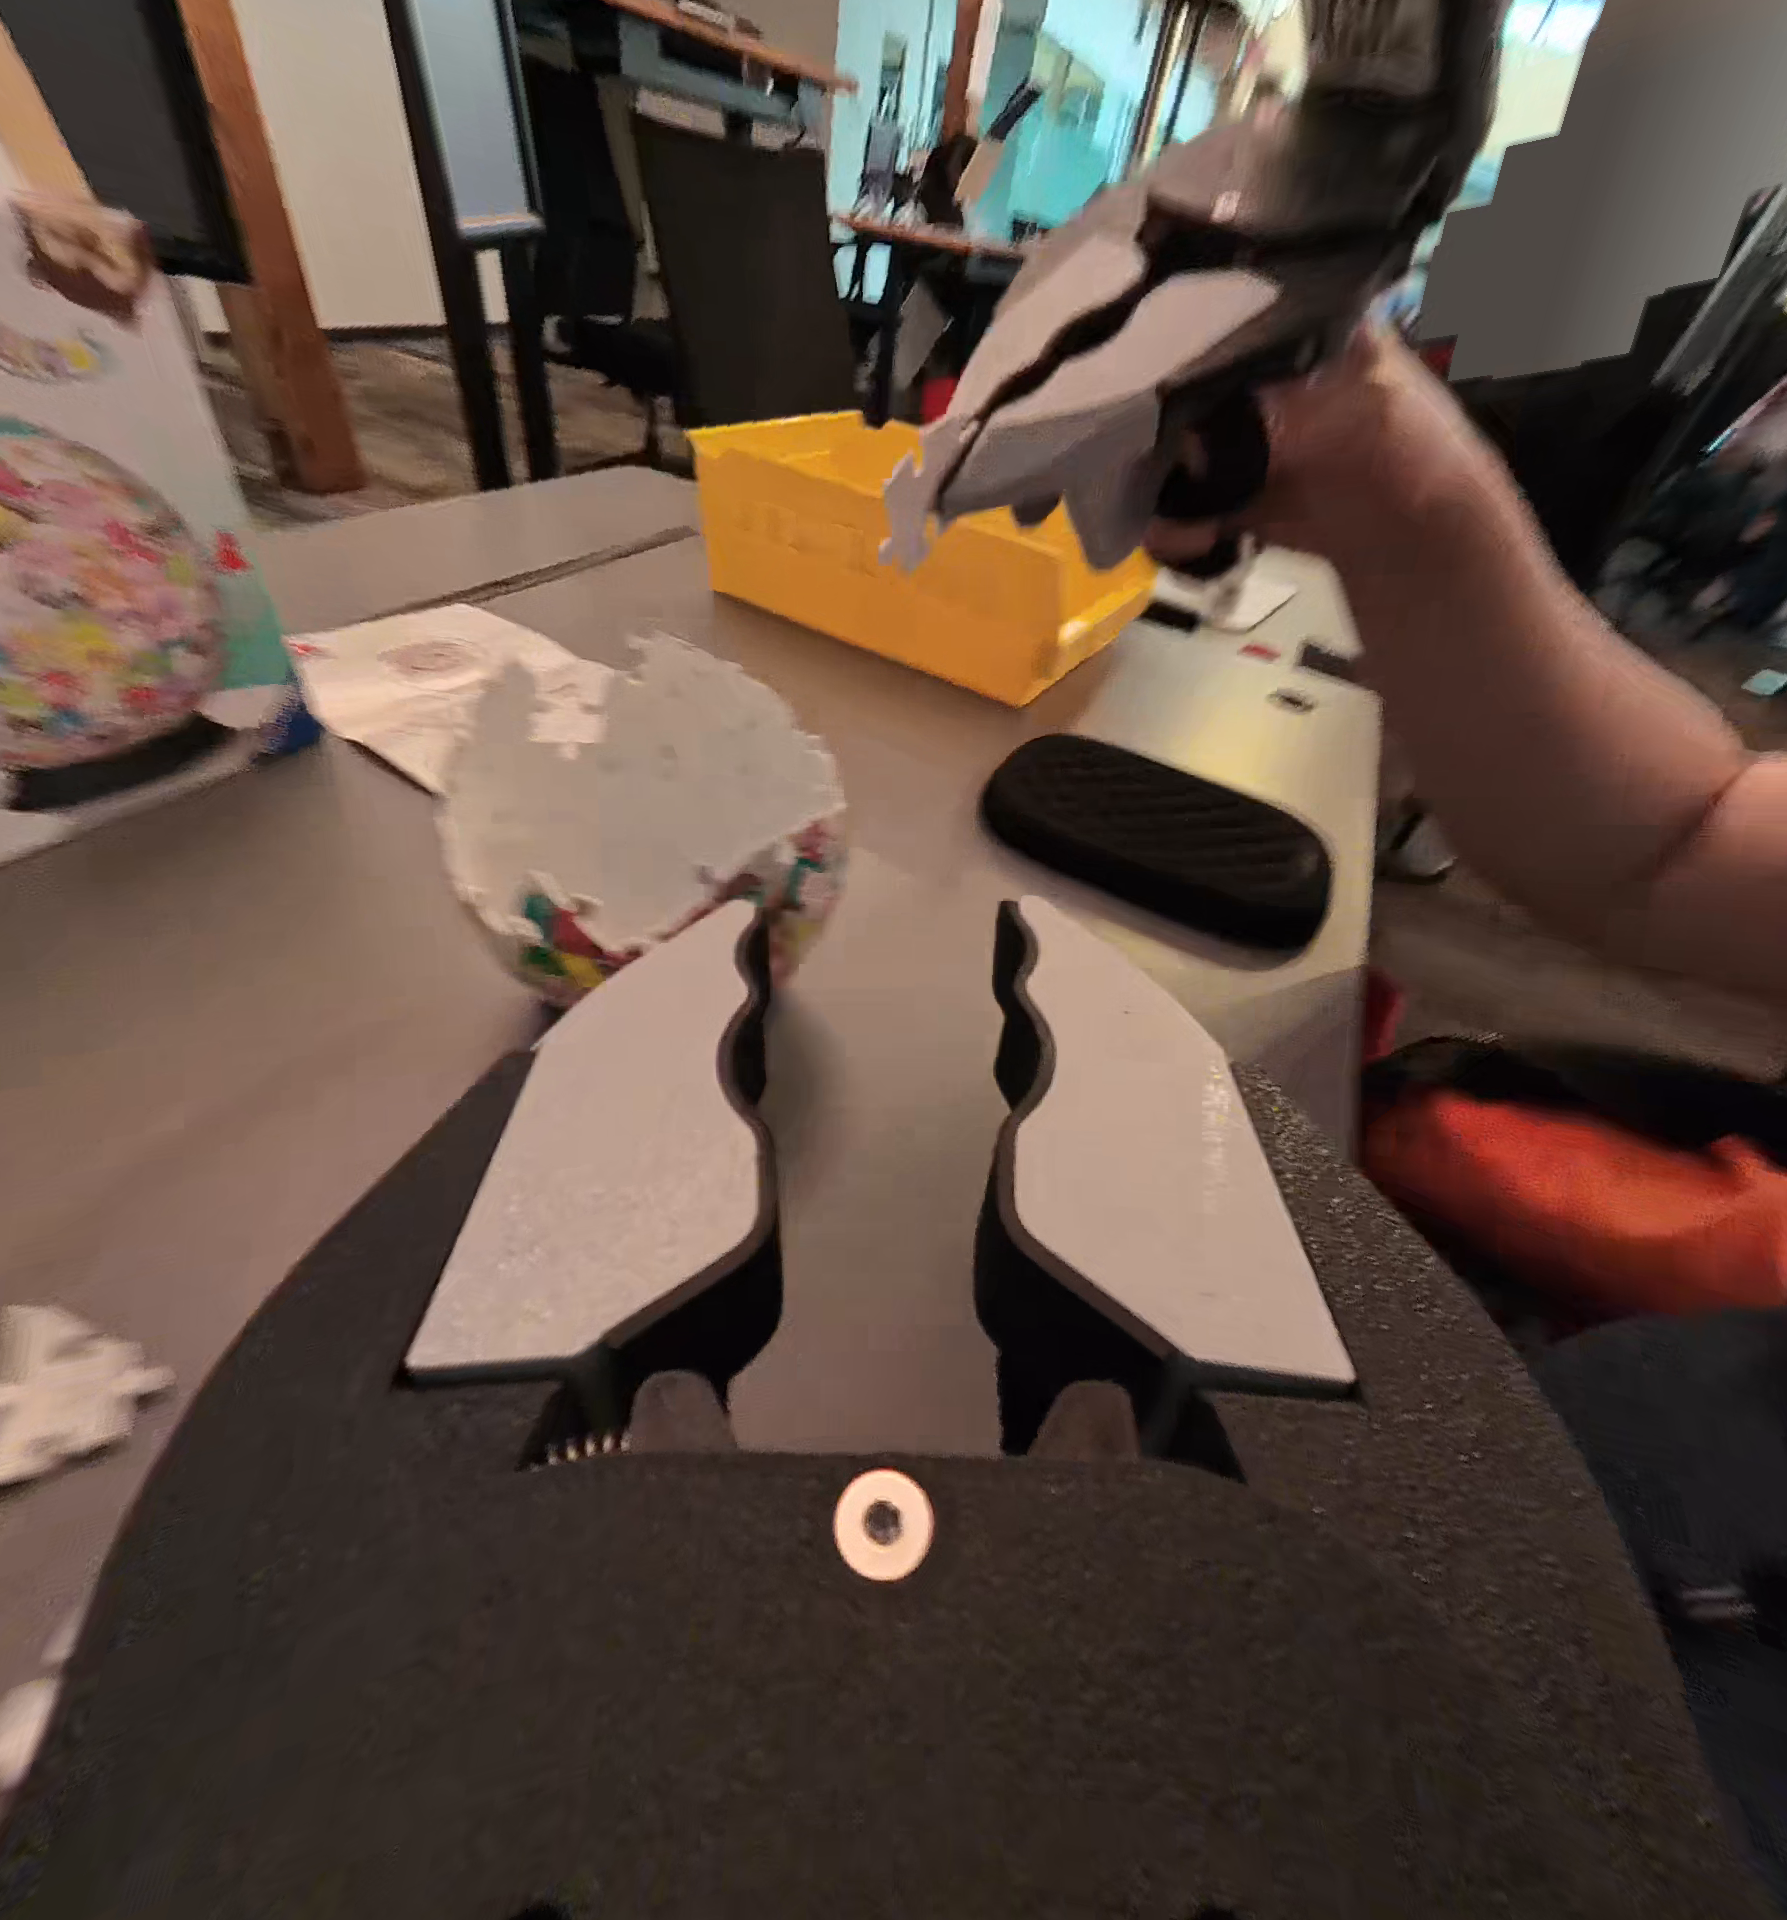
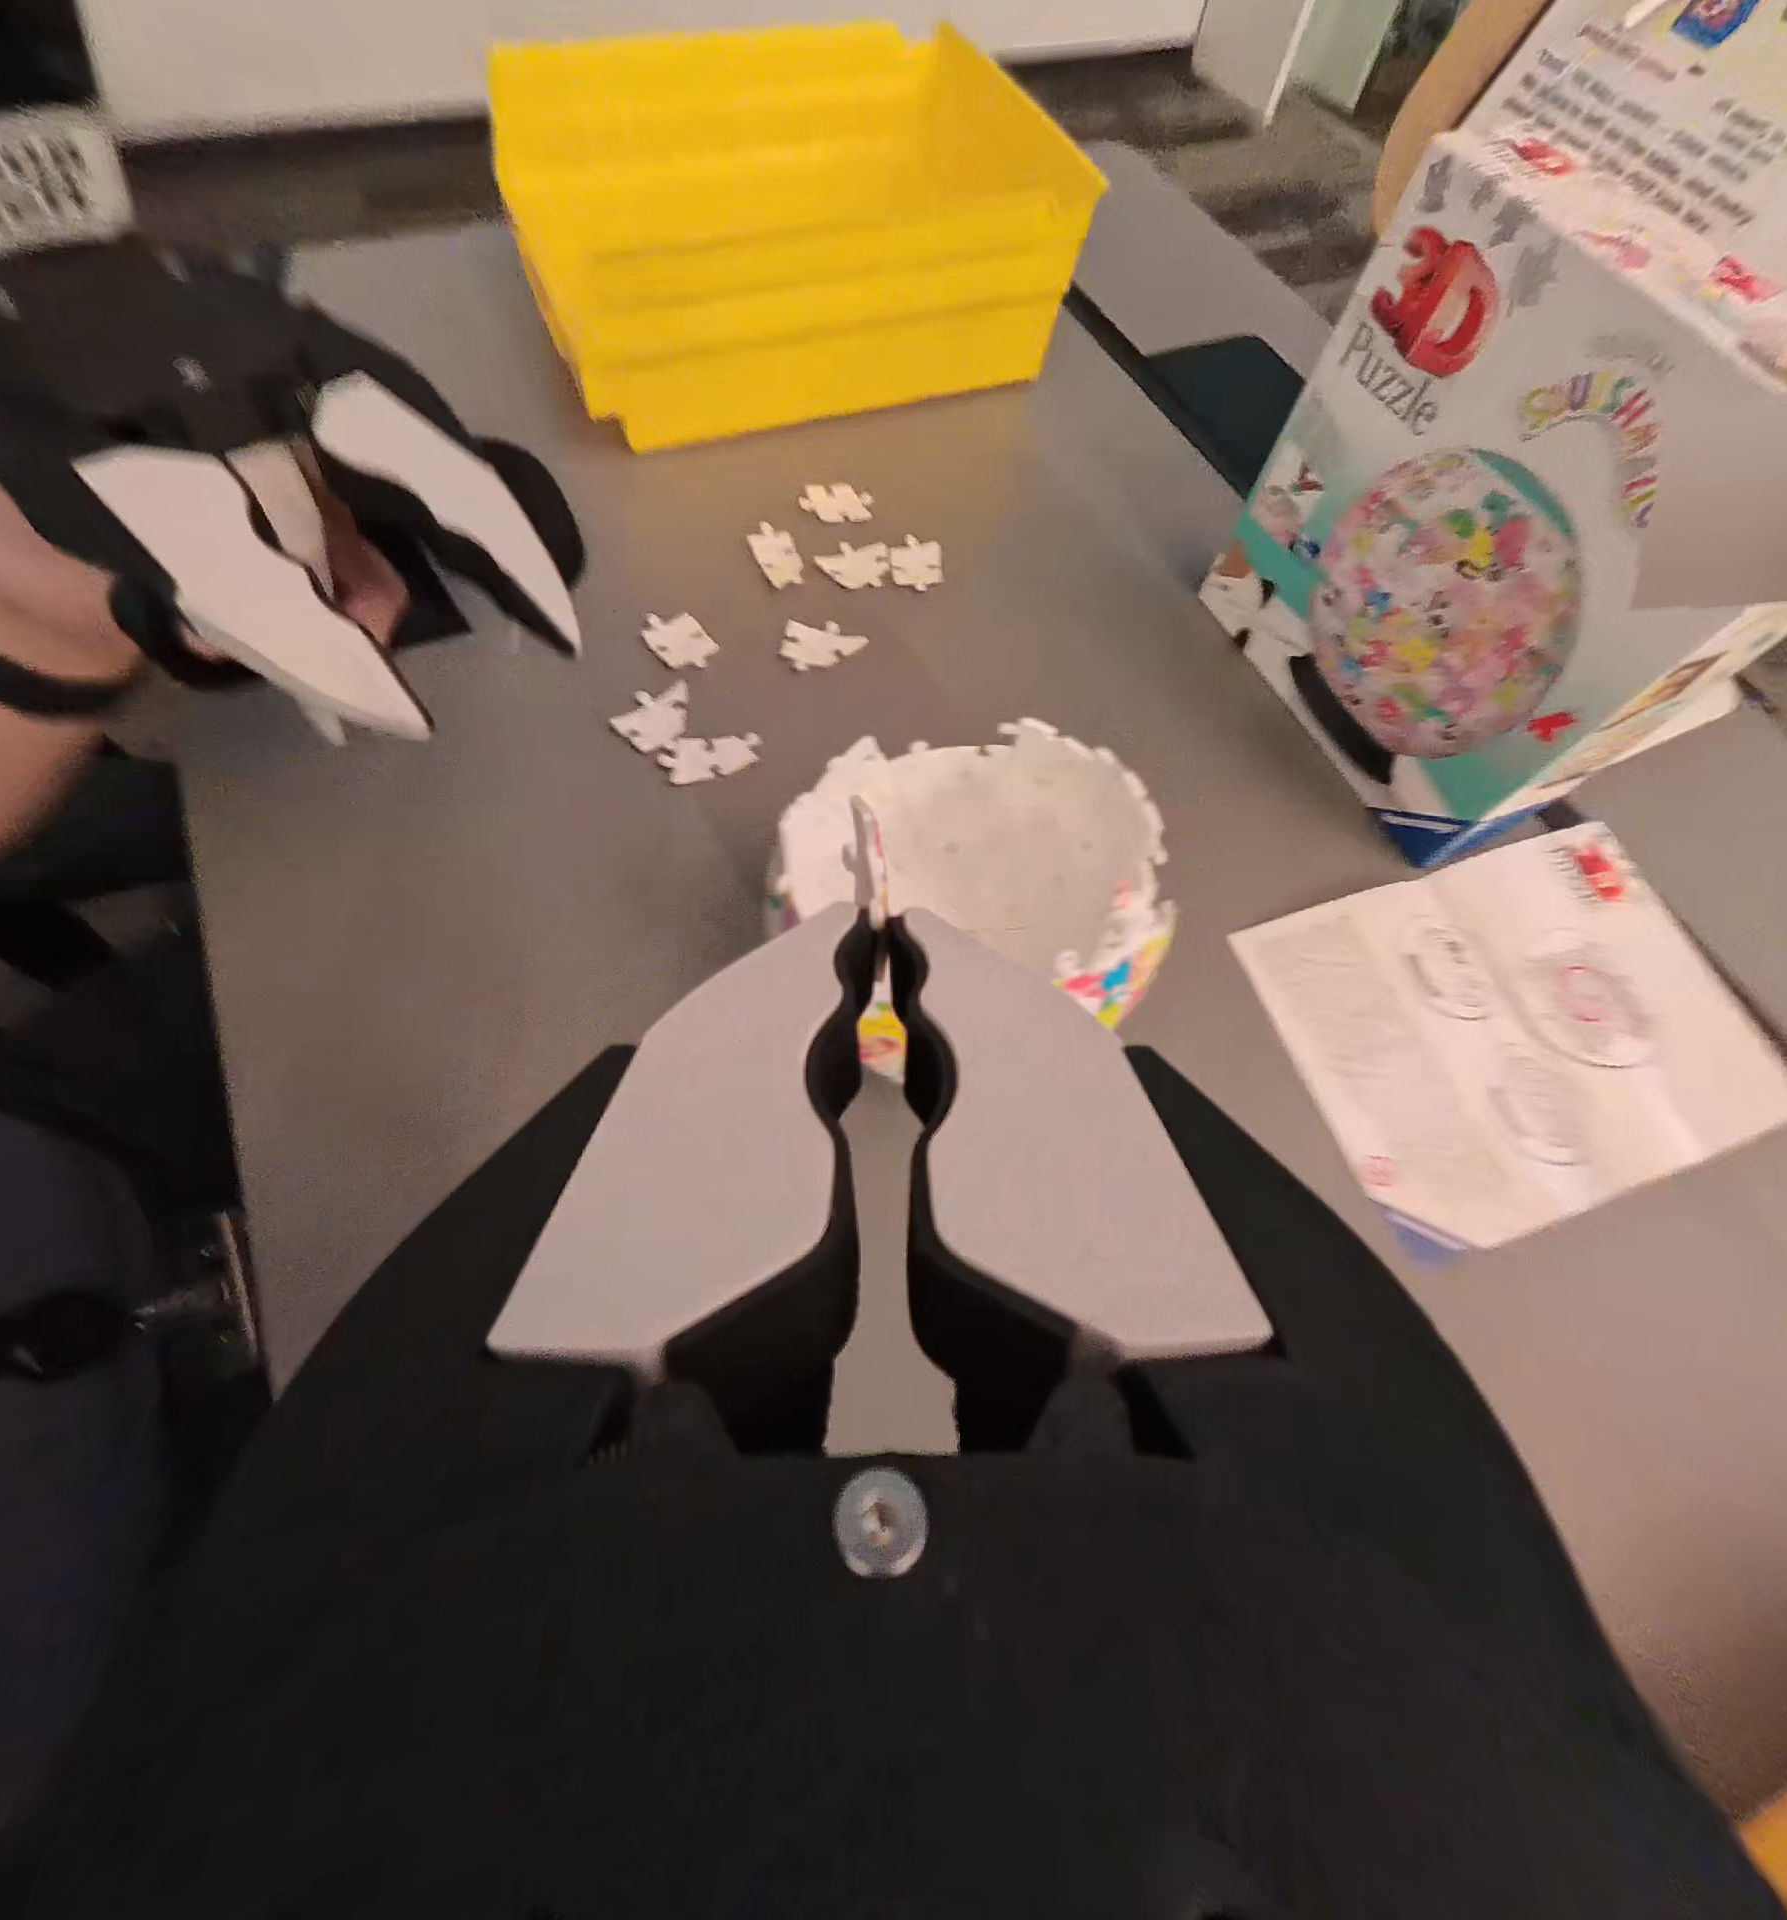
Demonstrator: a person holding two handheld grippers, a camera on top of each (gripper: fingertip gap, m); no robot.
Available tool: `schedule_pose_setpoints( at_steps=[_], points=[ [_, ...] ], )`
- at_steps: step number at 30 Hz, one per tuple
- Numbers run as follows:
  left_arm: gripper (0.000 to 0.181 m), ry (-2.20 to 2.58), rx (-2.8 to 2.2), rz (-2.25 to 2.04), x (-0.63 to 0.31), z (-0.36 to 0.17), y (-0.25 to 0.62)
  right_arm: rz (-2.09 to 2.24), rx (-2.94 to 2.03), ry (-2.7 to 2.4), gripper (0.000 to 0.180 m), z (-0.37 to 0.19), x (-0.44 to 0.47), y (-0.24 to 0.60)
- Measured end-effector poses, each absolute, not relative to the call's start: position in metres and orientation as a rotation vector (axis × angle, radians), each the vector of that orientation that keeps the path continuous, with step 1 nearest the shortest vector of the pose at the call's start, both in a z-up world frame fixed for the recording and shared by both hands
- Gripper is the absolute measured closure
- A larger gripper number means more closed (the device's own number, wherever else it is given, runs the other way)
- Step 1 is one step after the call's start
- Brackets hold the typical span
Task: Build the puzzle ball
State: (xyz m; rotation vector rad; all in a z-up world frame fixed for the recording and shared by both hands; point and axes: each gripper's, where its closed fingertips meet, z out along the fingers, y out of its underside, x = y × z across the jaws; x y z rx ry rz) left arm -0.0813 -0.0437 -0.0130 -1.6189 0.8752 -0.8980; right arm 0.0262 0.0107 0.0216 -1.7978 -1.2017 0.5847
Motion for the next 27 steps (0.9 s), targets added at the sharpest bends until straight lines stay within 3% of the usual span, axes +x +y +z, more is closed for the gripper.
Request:
schedule_pose_setpoints(
  at_steps=[4,11,27],
  points=[
    [0.128,1.035,-1.609,-0.672,-0.096,0.011,0.010,0.309,-1.930,-1.377,0.176,0.024,0.026,0.052],
    [0.128,1.352,-1.604,-0.668,-0.064,0.009,0.075,0.206,-2.141,-1.534,0.176,-0.008,0.012,0.092],
    [0.145,1.590,-1.730,-0.886,-0.007,-0.023,0.117,0.258,-2.106,-1.752,0.176,-0.027,0.009,0.114]
  ],
)
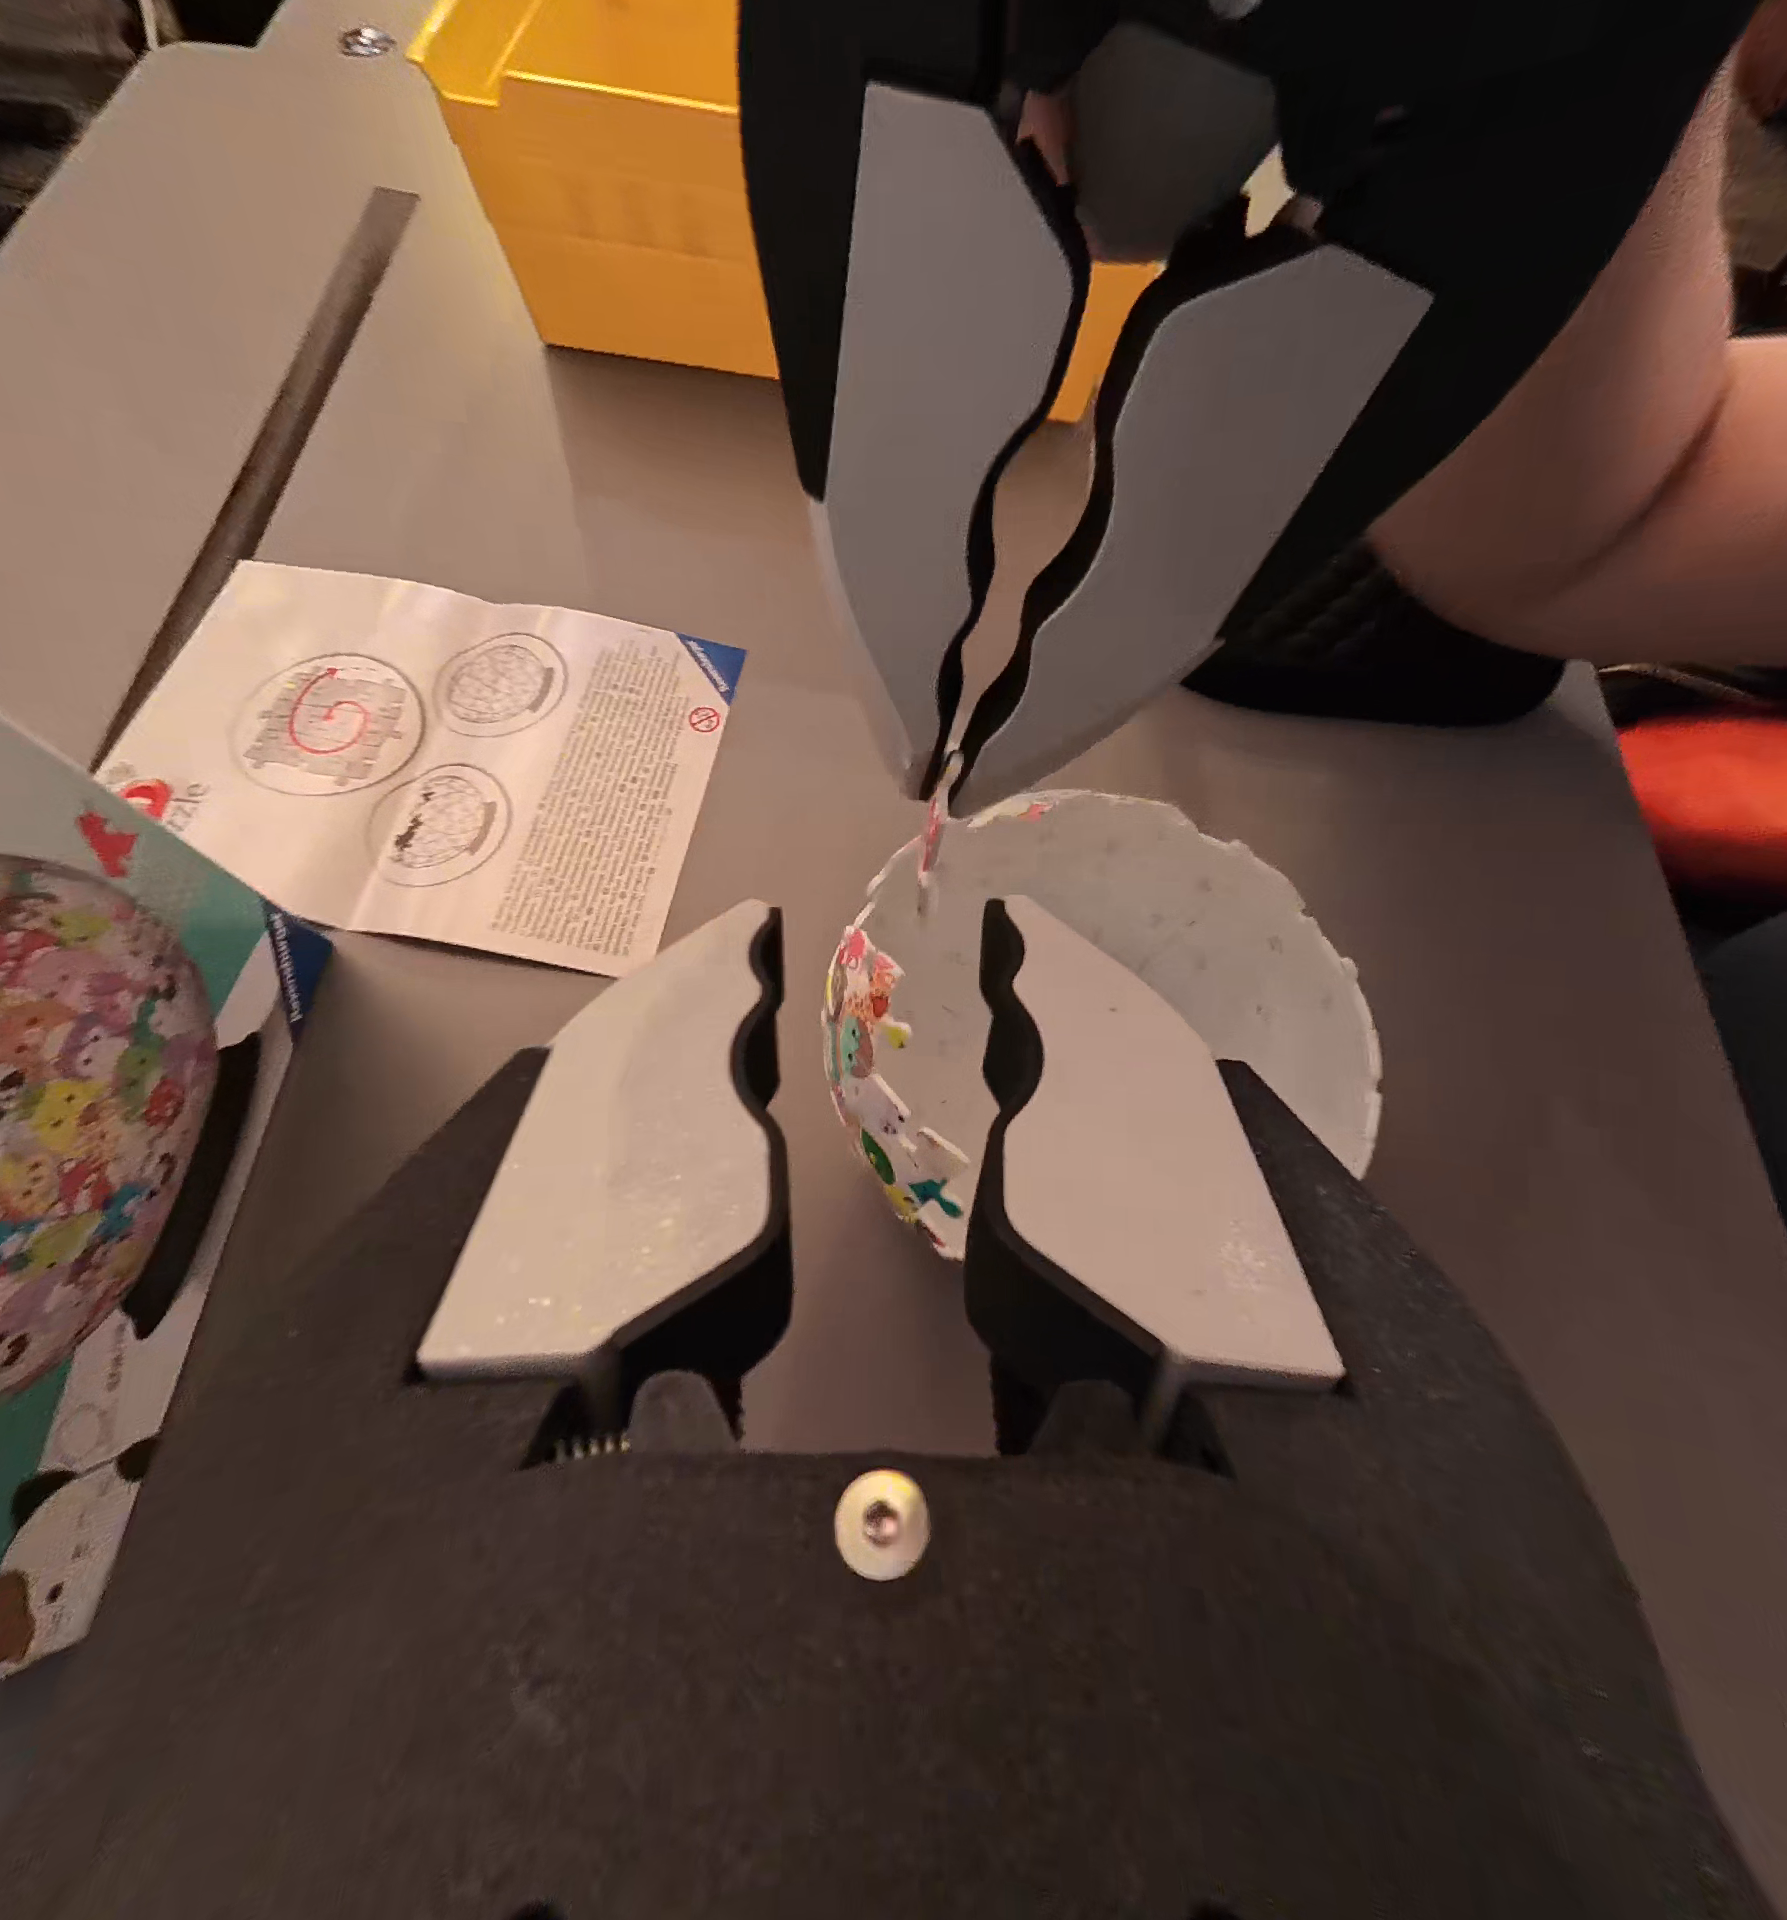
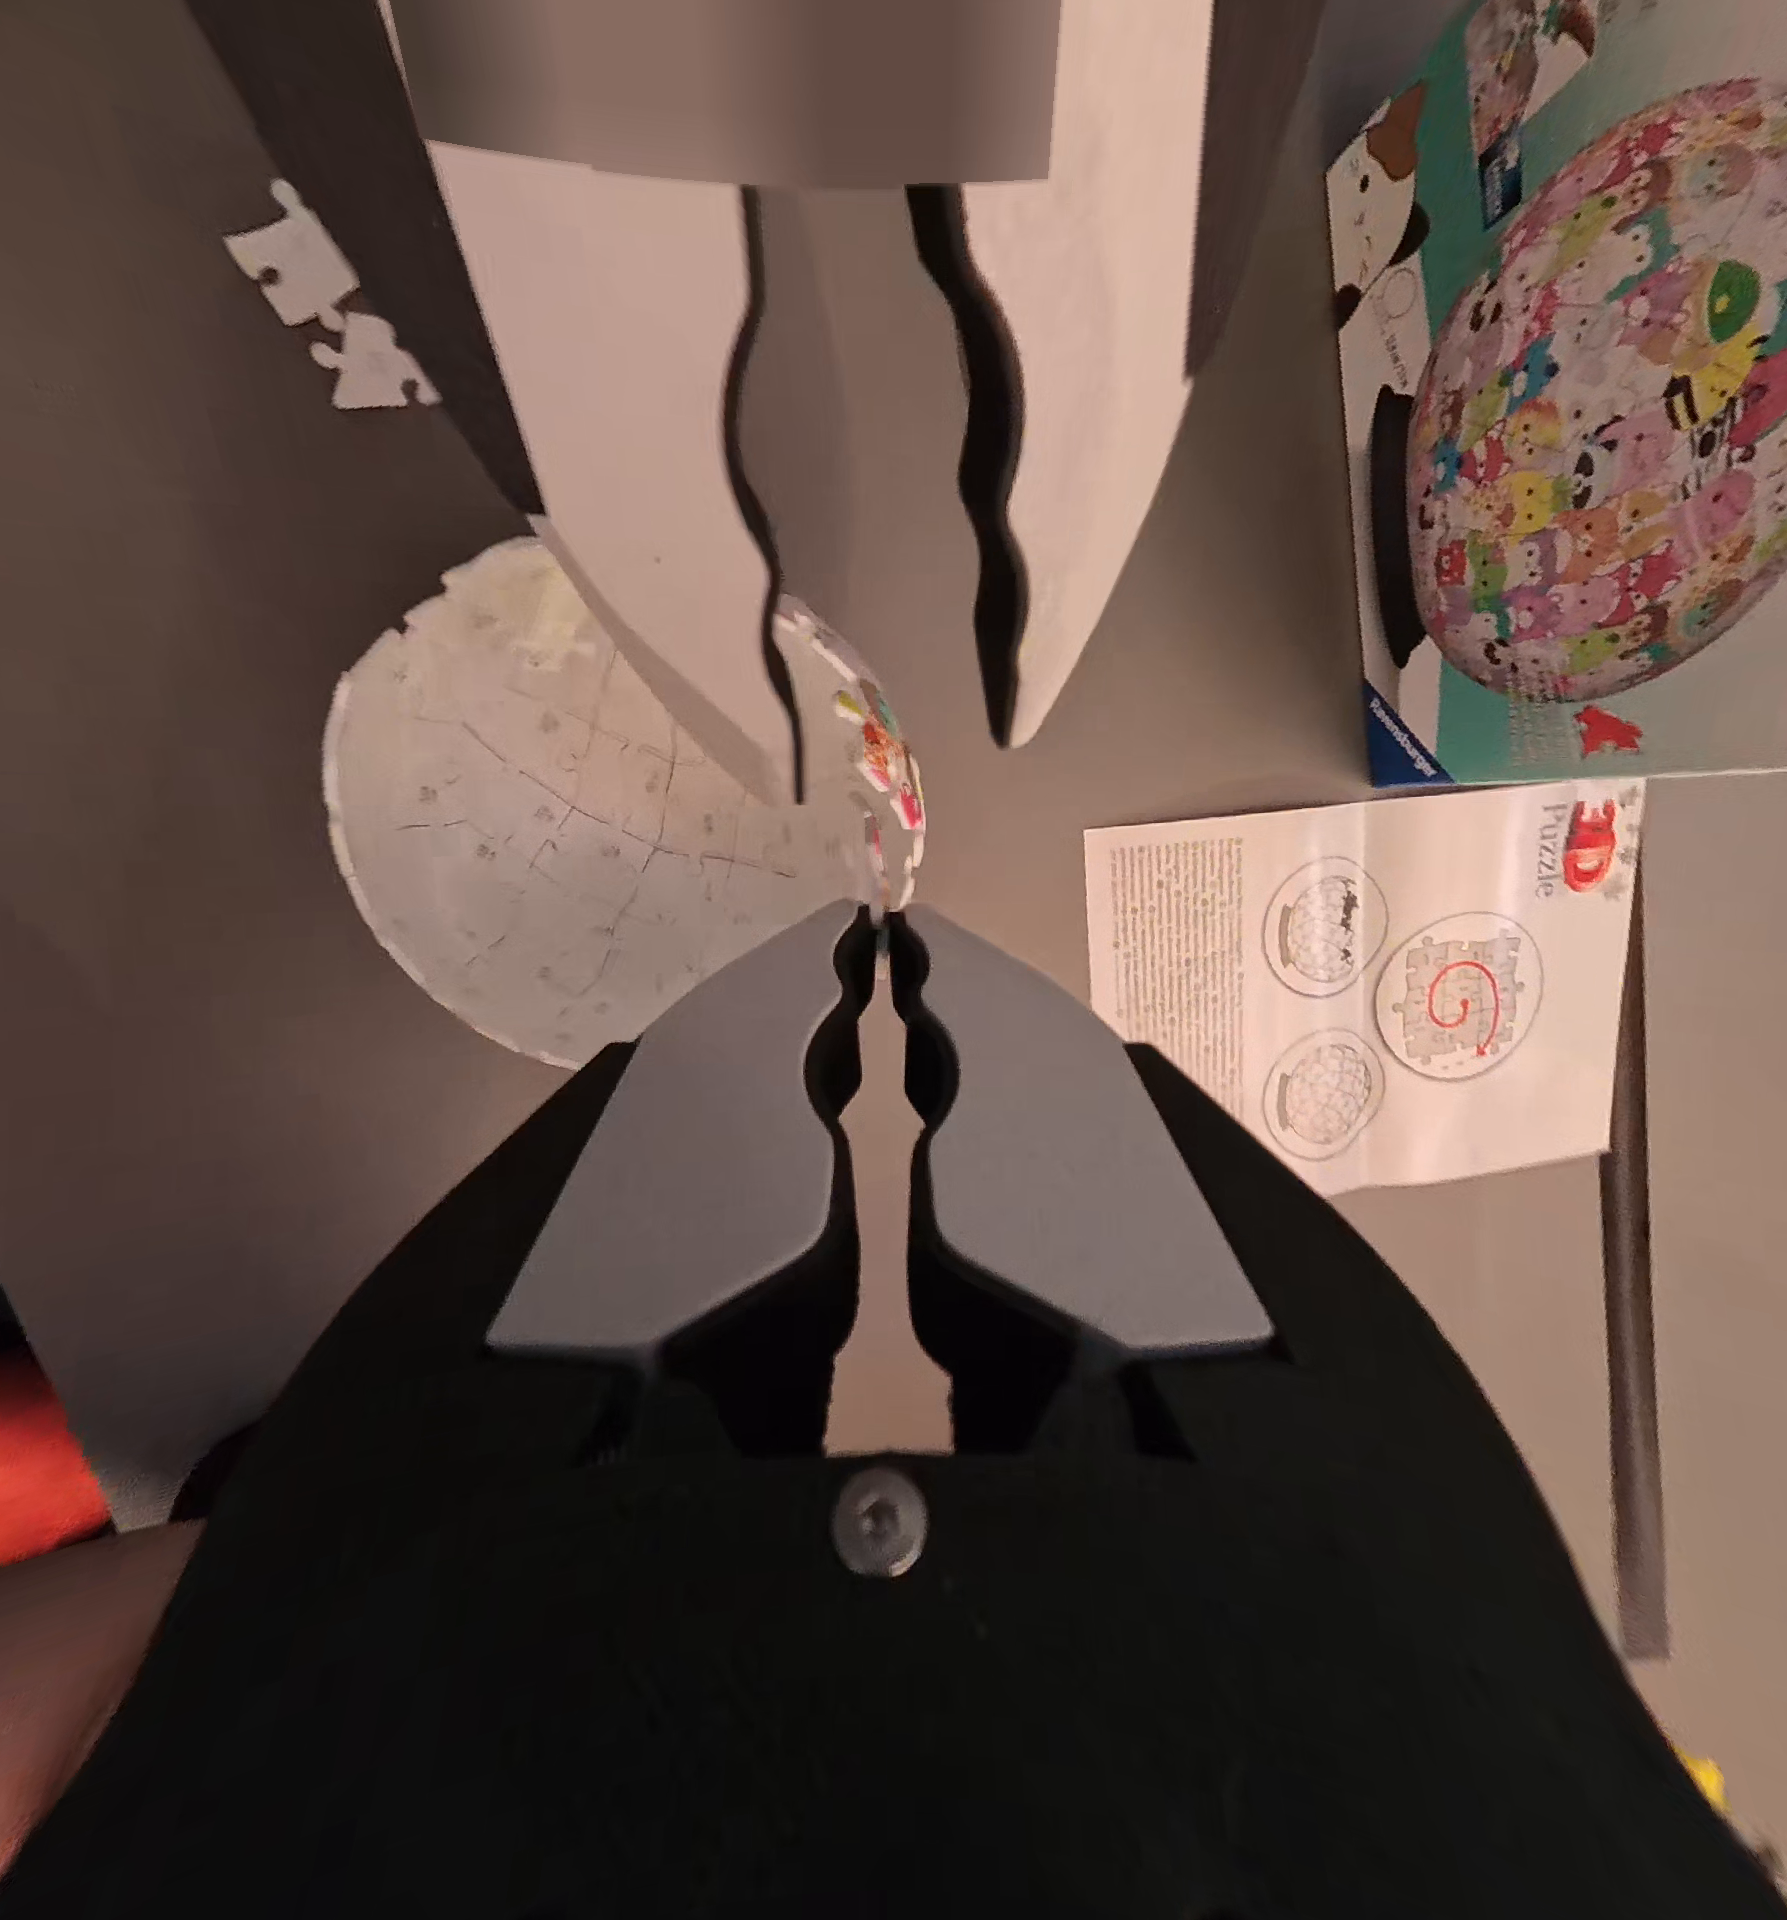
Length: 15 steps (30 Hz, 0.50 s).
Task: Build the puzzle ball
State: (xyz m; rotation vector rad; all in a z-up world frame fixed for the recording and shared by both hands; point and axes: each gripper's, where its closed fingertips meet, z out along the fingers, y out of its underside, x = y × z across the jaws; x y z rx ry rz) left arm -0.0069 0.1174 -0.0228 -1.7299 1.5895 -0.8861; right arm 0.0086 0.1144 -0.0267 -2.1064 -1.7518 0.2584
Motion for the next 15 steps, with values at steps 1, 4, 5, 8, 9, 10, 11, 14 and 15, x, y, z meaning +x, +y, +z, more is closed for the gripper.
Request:
schedule_pose_setpoints(
  at_steps=[1,4,5,8,9,10,11,14,15],
  points=[
    [0.149,1.597,-1.730,-0.902,-0.005,-0.022,0.117,0.302,-2.091,-1.747,0.176,-0.027,0.008,0.114],
    [0.157,1.622,-1.705,-0.922,0.001,-0.019,0.115,0.345,-2.099,-1.752,0.176,-0.031,0.011,0.114],
    [0.158,1.629,-1.694,-0.912,0.003,-0.018,0.115,0.338,-2.101,-1.749,0.176,-0.032,0.013,0.115],
    [0.163,1.650,-1.673,-0.877,0.007,-0.018,0.117,0.391,-2.086,-1.762,0.176,-0.034,0.013,0.113],
    [0.166,1.657,-1.666,-0.882,0.008,-0.018,0.116,0.407,-2.087,-1.759,0.176,-0.034,0.012,0.114],
    [0.169,1.665,-1.666,-0.884,0.009,-0.019,0.115,0.407,-2.097,-1.754,0.176,-0.036,0.013,0.115],
    [0.170,1.667,-1.668,-0.883,0.010,-0.020,0.115,0.401,-2.105,-1.753,0.176,-0.038,0.013,0.116],
    [0.170,1.697,-1.690,-0.870,0.011,-0.027,0.113,0.412,-2.107,-1.763,0.176,-0.041,0.011,0.115],
    [0.169,1.705,-1.699,-0.857,0.011,-0.030,0.114,0.409,-2.108,-1.759,0.176,-0.041,0.011,0.115]
  ],
)
